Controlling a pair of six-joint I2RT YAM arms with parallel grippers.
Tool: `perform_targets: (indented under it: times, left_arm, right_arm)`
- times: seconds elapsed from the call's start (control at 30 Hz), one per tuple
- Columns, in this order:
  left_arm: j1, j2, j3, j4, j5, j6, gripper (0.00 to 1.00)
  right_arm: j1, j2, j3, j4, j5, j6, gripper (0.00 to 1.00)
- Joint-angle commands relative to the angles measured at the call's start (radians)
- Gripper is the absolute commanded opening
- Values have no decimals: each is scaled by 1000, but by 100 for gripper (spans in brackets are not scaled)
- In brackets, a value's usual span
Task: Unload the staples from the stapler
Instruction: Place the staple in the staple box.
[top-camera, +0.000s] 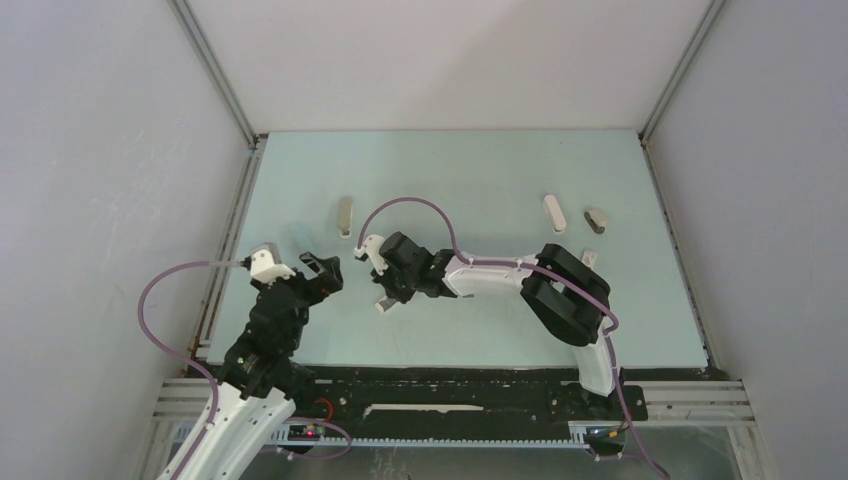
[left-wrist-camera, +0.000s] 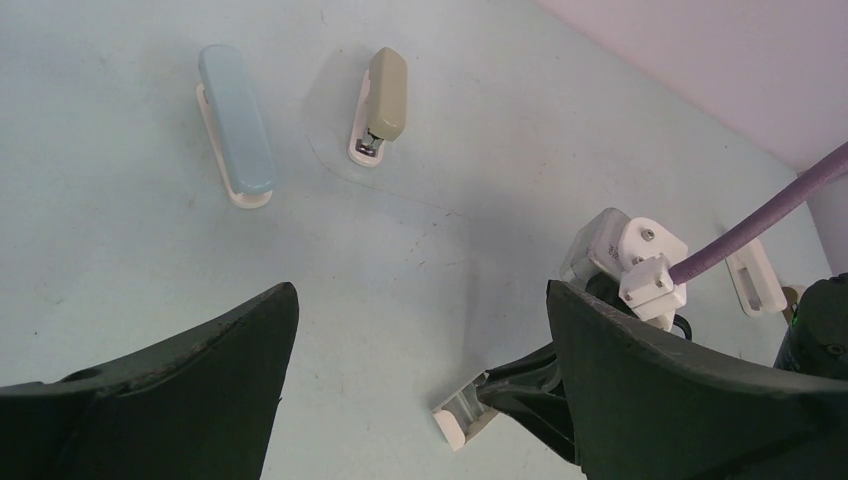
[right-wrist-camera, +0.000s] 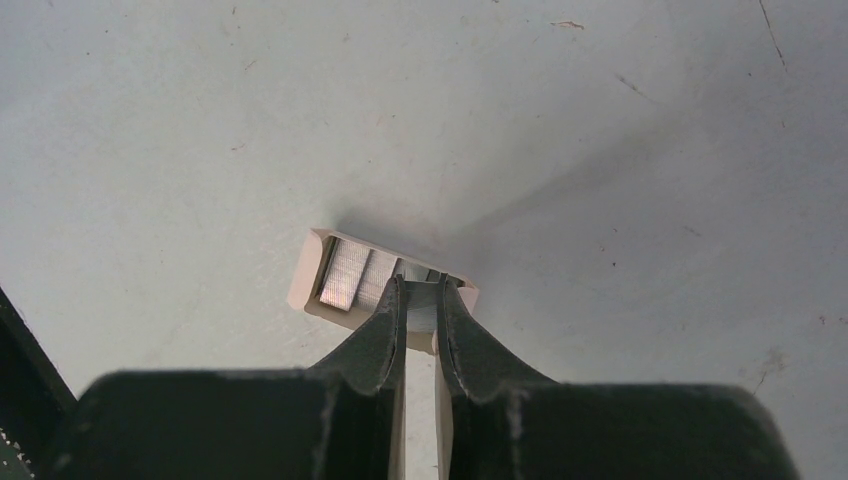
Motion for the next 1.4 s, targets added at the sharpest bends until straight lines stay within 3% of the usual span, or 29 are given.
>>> perform_targets:
  times: [0.0, 0.47, 1.37]
  left_arm:
    - [4, -9, -8, 28, -26, -3, 100]
    - [4, -1, -6, 34, -24, -1, 100]
    - [4, -9, -11, 26, -27, -4, 100]
  right_arm:
    - [4, -11, -3, 16, 3, -4, 3]
    - [15, -70, -3, 32, -11, -4, 4]
    - [5, -36, -2, 26, 16, -4, 4]
